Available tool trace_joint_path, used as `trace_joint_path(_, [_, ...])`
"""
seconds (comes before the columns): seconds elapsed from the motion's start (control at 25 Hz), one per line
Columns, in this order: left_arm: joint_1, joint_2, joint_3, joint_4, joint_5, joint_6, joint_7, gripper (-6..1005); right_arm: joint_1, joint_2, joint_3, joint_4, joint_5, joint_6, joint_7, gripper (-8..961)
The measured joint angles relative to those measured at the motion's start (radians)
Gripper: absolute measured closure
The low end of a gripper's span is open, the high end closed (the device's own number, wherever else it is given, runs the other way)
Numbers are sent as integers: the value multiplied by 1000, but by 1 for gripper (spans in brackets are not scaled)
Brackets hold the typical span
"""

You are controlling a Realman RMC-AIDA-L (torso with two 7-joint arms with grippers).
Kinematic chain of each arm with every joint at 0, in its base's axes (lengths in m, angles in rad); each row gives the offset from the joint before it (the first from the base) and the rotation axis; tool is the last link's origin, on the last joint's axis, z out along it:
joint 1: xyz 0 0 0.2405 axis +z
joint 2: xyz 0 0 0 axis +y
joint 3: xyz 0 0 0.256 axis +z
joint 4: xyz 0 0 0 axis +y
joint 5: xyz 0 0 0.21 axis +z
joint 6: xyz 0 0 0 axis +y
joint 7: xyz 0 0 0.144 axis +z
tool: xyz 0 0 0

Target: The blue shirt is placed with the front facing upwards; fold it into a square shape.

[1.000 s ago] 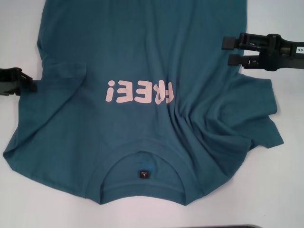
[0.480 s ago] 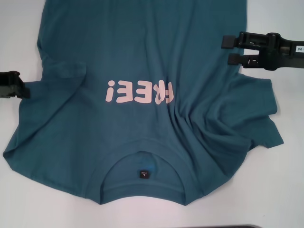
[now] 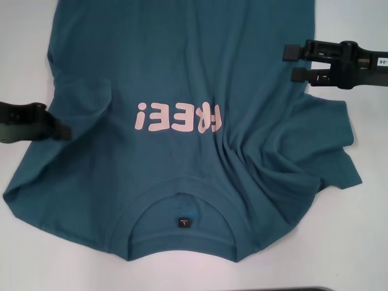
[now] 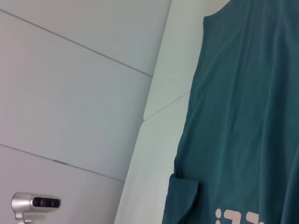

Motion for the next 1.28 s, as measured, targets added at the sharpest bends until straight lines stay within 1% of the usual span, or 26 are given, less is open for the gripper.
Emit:
trace_joint_path(0.12, [-1,-11,5,6,-23,21,6,983,0,0,-1,0,0,0,0,12])
trace_joint_path(0.2, [-12,-12,14,45,-23,30,22,981,-2,0,-1,0,0,0,0,12])
trace_joint_path(0.24, [-12,-12,14,45,-23,30,22,980,-3,0,-1,0,0,0,0,12])
trace_joint_path(0.4, [-39,-2,15,127,-15,23,65,977,-4,0,0,1,0,2,0,12])
trace_joint_path(0.52, [-43,1,14,139,-11,4,69,974,-4,0,0,1,0,3,0,14])
trace_joint_path(0.68, [-50,5,23,130,-12,37,71,971,-4,0,0,1,0,3,0,18])
trace_joint_path(0.76, [-53,15,12,108,-17,65,73,762,-4,-1,0,1,0,4,0,20])
trace_joint_path(0.8, [-53,15,12,108,-17,65,73,720,-4,-2,-2,2,0,4,-1,21])
trace_joint_path(0.88, [-47,25,-25,93,-31,71,84,635,-3,-6,-6,1,-1,5,-7,23])
trace_joint_path(0.92, [-44,30,-52,91,-40,73,95,593,-3,-7,-8,1,-3,4,-12,24])
trace_joint_path(1.0, [-39,42,-137,121,-70,93,142,508,-3,-12,-11,-5,-14,2,-26,26])
trace_joint_path(1.08, [-33,55,-224,185,-112,129,195,437,-4,-28,-11,-11,-32,-7,-44,27])
trace_joint_path(1.16, [-21,68,-281,251,-151,157,231,367,-4,-54,-12,-12,-53,-20,-57,29])
trace_joint_path(1.24, [2,79,-323,320,-197,177,252,296,-4,-87,-11,-13,-91,-31,-60,31])
trace_joint_path(1.28, [18,80,-335,346,-219,184,255,288,-4,-99,-11,-13,-110,-36,-57,32])
